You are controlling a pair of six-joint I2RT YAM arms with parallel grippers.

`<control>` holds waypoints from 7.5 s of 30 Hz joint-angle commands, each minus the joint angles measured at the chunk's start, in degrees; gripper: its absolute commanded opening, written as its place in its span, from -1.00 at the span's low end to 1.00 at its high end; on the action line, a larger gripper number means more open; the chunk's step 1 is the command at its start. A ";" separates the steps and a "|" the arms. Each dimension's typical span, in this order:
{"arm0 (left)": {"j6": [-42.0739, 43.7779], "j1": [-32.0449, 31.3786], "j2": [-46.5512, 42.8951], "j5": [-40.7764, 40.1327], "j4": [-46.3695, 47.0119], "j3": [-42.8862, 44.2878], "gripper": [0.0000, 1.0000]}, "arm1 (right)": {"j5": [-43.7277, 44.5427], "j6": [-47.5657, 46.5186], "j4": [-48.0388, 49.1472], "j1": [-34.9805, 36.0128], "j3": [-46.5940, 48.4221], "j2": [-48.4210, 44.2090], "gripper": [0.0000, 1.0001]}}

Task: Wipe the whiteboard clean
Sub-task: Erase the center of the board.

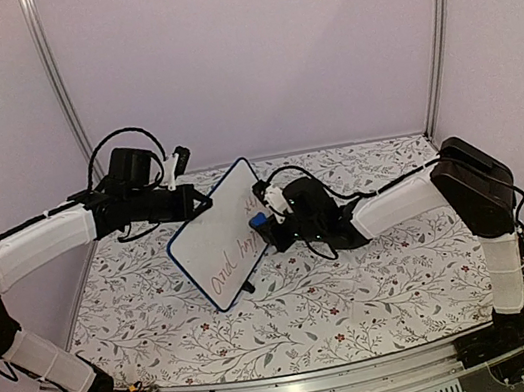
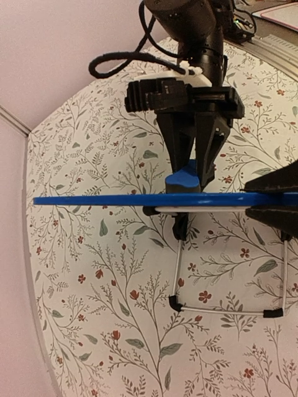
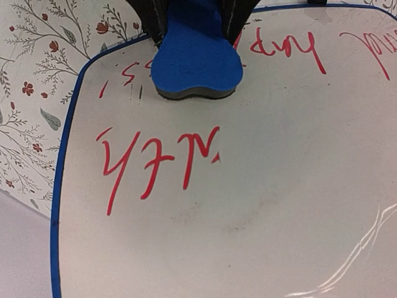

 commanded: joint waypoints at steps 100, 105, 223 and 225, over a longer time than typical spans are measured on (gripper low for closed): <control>-0.17 -1.45 2.19 2.21 -1.87 -1.26 -1.00 | -3.48 -2.10 -1.30 1.27 7.97 -0.90 -0.67; -0.24 -1.45 2.24 2.41 -1.83 -1.28 -1.00 | -2.83 -0.60 0.19 1.97 3.36 -1.54 -0.67; -0.35 -1.46 1.54 3.09 -1.48 -1.54 -1.00 | 1.31 -3.94 -2.13 -1.56 7.41 -0.31 -0.67; -0.33 -1.50 1.54 3.08 -1.47 -1.54 -1.00 | 1.49 -4.63 -2.87 -1.86 9.65 -0.01 -0.67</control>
